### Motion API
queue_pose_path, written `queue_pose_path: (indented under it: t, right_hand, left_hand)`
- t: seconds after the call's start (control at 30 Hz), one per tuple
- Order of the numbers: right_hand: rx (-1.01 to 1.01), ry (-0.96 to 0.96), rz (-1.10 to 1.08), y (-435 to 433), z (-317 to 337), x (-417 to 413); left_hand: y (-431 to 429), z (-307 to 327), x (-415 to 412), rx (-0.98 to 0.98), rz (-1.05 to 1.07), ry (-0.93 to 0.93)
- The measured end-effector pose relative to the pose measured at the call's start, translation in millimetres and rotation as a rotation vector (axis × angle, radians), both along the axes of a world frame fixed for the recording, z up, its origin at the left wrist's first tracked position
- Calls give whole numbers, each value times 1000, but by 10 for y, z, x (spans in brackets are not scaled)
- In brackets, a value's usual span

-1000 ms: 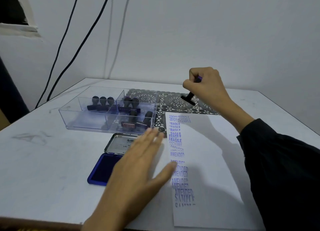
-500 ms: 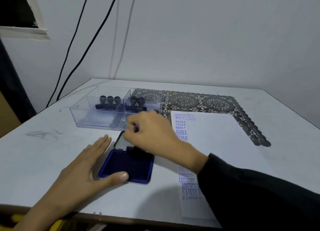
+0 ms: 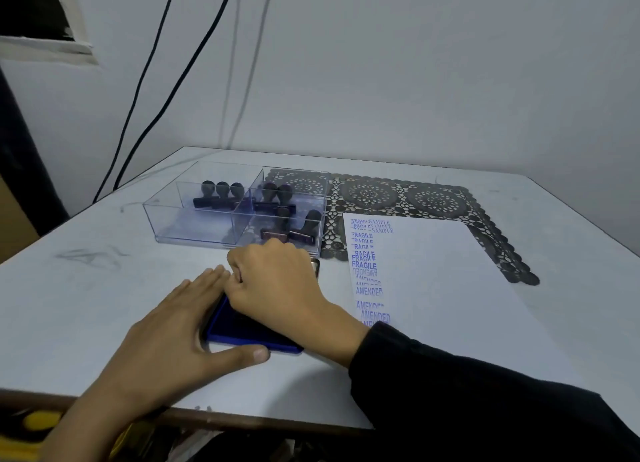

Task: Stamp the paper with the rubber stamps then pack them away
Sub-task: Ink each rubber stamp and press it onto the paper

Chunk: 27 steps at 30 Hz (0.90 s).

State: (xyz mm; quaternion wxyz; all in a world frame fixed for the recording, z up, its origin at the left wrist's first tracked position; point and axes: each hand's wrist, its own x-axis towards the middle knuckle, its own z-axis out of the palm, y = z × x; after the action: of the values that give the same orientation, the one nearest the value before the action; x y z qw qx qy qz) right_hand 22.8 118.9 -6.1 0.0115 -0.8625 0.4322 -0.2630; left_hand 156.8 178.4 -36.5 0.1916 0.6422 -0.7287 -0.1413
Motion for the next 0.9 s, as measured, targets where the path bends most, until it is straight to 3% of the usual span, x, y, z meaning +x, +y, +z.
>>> queue_pose_path:
  t: [0.2,0.67,0.8,0.9]
  right_hand:
    - [-155,80,-18,95,-27,4]
    - [-272,228,-67,241,-56,-56]
    - [-78,97,103,129,55,-188]
    - [-13,12,86,33,277,-502]
  left_hand:
    - [4,-6,7,-29,-5,21]
    - [7,5,-55,-119,0,117]
    - [19,-33,-16,-99,22,177]
    - [24,-33,8,-131,50,280]
